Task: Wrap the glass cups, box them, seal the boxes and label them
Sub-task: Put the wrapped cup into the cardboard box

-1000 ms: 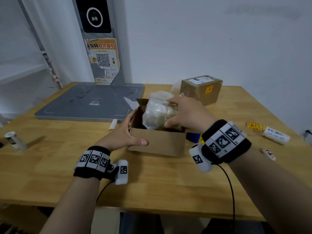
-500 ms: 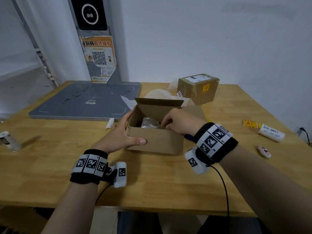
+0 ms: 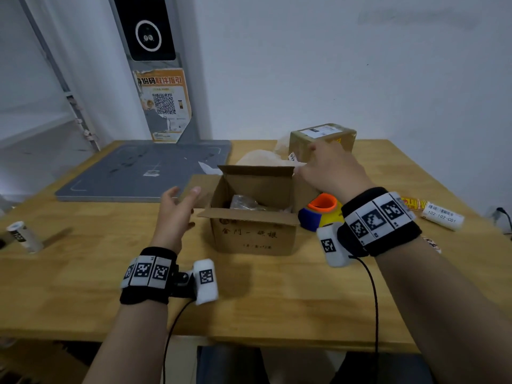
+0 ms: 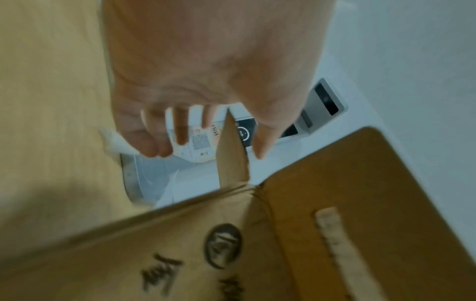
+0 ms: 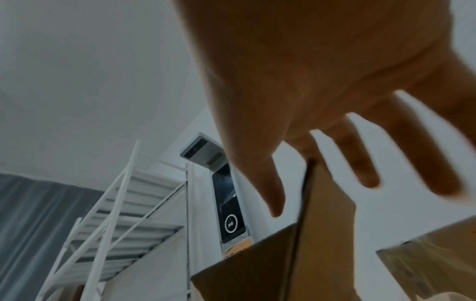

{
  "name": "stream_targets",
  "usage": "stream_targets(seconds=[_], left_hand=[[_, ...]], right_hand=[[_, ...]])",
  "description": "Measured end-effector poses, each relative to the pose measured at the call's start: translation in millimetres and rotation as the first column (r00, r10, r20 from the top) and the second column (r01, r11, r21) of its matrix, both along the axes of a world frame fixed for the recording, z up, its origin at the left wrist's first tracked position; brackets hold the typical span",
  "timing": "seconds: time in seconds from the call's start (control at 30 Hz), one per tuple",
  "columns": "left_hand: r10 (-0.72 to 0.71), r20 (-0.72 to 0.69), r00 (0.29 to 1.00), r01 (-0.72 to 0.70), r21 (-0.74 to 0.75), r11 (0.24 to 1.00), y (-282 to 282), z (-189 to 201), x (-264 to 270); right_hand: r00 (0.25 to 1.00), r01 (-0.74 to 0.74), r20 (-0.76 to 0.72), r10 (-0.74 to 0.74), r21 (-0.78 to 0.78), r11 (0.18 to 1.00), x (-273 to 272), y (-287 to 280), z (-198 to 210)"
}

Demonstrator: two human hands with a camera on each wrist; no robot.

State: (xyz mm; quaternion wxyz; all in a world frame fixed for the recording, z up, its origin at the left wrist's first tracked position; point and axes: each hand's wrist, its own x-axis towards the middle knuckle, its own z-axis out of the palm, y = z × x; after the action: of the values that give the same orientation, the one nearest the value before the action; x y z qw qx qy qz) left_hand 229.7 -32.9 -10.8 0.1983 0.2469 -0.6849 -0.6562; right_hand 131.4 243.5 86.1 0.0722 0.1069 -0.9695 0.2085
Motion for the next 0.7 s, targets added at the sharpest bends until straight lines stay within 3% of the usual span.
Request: stream_targets(seconds=[0.07, 0.17, 0.23, 0.33, 0.4, 0.47, 0.53, 0.6, 0.7], left_hand=[[-0.011, 0.050, 0.999, 0.002, 0.174, 0.985, 1.7, 0.7, 1.0], [-0.121, 0.103, 0.987, 0.088, 0.278, 0.956, 11.7, 0.6, 4.9], [-0.095, 0.063, 0.993, 0.075, 0.265, 0.961, 20.3, 3.9, 2.7], [0.024, -0.044, 0.999, -0.011, 0.277, 0.961, 26.4, 14.4, -5.2], [0.084, -0.102, 0.991, -0.048, 0.309, 0.950, 22.8, 20.9, -10.1], [0.135, -0.133, 0.982, -0.084, 0.334, 0.939, 14.8, 30.2, -14.9], [0.169, -0.156, 0.973, -0.101, 0.369, 0.924, 6.8, 40.7, -23.5], [0.194, -0.185, 0.963, -0.099, 0.428, 0.898, -0.1, 53.3, -34.4], [0.203, -0.211, 0.956, -0.072, 0.504, 0.861, -7.1, 68.6, -59.2]], right_hand=[[0.980, 0.034, 0.198, -0.023, -0.050, 0.998, 2.7, 9.2, -1.9], [0.913, 0.001, 0.391, 0.120, -0.295, 0.955, 8.9, 14.0, -10.5], [0.909, -0.019, 0.370, 0.190, -0.419, 0.908, 10.7, 12.1, -14.6], [0.957, -0.033, 0.228, 0.178, -0.524, 0.851, 7.9, 9.2, -15.0], [0.959, 0.024, 0.217, 0.182, -0.702, 0.712, 4.2, 5.8, -12.6], [0.944, 0.085, 0.229, 0.235, -0.863, 0.498, -1.0, 2.7, -8.5], [0.940, 0.112, 0.224, 0.258, -0.915, 0.388, -9.0, 0.2, -4.7], [0.936, 0.117, 0.237, 0.259, -0.906, 0.407, -18.1, -7.1, -4.1], [0.934, 0.055, 0.251, 0.253, -0.803, 0.594, -36.9, -19.4, -13.1]])
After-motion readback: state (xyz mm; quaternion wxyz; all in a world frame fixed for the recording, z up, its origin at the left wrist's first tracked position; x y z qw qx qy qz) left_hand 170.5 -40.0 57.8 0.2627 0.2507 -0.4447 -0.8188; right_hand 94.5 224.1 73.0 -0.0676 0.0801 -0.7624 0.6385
